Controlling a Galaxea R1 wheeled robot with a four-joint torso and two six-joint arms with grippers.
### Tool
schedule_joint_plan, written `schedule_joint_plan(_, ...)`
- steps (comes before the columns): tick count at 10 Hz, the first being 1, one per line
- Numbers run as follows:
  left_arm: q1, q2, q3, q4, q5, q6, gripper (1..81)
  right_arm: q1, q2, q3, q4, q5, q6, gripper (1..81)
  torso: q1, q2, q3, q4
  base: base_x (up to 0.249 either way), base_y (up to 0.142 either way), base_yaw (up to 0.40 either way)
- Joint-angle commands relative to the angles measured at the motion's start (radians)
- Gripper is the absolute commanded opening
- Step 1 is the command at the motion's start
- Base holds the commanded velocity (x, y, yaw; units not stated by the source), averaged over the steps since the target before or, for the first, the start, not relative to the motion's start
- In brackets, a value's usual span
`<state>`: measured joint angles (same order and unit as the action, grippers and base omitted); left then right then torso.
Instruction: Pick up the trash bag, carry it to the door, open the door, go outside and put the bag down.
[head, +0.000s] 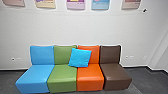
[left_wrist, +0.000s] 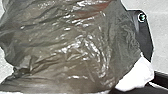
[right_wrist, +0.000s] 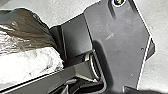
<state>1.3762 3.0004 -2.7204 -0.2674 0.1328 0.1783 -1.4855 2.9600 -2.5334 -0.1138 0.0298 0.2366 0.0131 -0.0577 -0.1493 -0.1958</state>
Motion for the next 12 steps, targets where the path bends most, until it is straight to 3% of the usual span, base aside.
schedule_joint_plan(1, -0.053, 0.002, -0.002, -0.004, 0.067, 0.001, 1.0, 0.037, -0.005, 0.004, -0.009, -0.053, 0.000, 81.1, 0.000, 0.000, 0.097, 0.000, 0.000, 0.000, 0.000)
schedule_joint_plan(2, -0.053, 0.002, -0.002, -0.004, 0.067, 0.001, 1.0, 0.038, -0.005, 0.004, -0.009, -0.053, 0.000, 81.1, 0.000, 0.000, 0.025, 0.000, 0.000, 0.000, 0.000)
schedule_joint_plan(5, -0.053, 0.006, -0.007, -0.003, 0.067, 0.001, 1.0, 0.038, -0.005, 0.004, -0.007, -0.053, 0.000, 81.1, -0.002, -0.001, 0.081, 0.000, 0.000, 0.000, 0.000)
schedule_joint_plan(12, -0.053, 0.052, -0.101, 0.004, 0.068, 0.001, 1.0, 0.038, 0.007, -0.077, -0.020, -0.057, 0.000, 81.1, -0.003, -0.001, 0.081, 0.000, 0.000, 0.000, 0.000)
